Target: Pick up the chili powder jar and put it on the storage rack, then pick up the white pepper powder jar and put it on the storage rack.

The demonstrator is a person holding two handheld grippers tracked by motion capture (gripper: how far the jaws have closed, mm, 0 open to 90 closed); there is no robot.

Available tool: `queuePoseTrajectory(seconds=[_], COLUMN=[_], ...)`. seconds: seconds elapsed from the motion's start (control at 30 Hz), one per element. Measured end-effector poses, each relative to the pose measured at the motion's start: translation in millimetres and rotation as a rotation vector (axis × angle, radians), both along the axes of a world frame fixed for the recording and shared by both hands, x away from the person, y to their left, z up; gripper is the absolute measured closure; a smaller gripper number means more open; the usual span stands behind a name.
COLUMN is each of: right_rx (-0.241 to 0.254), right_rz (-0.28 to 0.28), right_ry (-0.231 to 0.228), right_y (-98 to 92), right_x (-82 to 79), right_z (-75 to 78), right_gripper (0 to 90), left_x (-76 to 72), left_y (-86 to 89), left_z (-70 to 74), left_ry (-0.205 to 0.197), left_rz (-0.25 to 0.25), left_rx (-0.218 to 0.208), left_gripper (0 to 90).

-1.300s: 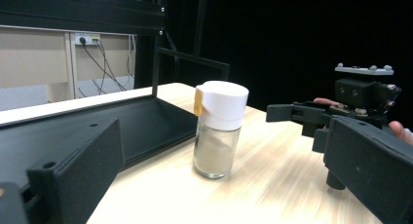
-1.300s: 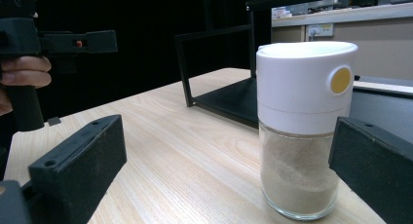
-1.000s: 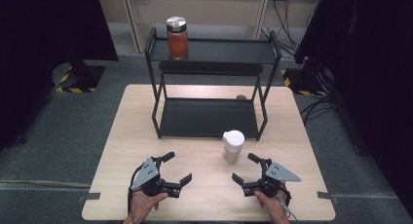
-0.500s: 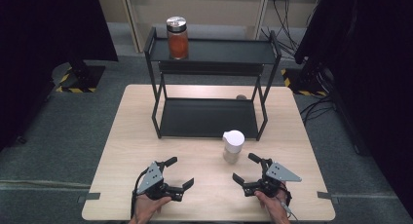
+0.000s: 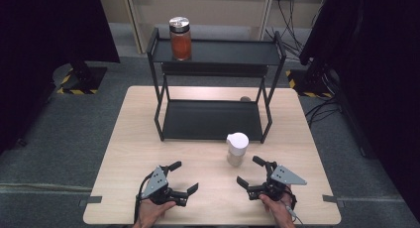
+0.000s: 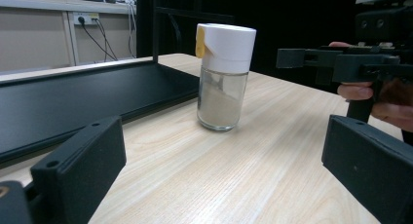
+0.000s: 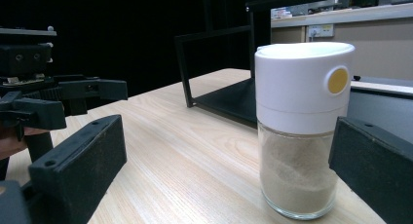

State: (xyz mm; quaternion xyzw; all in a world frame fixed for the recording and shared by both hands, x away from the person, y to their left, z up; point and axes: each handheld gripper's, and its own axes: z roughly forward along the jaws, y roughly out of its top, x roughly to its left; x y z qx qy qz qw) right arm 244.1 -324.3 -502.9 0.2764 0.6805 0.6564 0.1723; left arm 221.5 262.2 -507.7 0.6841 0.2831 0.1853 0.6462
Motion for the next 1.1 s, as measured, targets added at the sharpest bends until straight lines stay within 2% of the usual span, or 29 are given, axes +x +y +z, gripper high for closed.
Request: queuePoseTrajectory(seconds=[0.53,0.8,1.1], right_rx=[-0.003,-0.019,-0.041], right_rz=[-0.016,-0.02,-0.051], right_ry=[-0.001,0.002,0.017], right_y=[0.2,4.1,8.0], right_x=[-0.8,-1.0,-0.4], right_z=[-0.1,2.1,4.3], right_gripper=[0.6,0.7,0.7], left_x=[0.7,-0.2,-0.2], left_y=[-1.2,-1.4,-1.7], left_z=[-1.1,-1.7,-2.5], left_ry=[0.004,-0.005,-0.011], left_rz=[-0.007,-0.013,-0.011], left_rx=[0.003,0.007,0.007], left_gripper=[1.6,1.5,0.7])
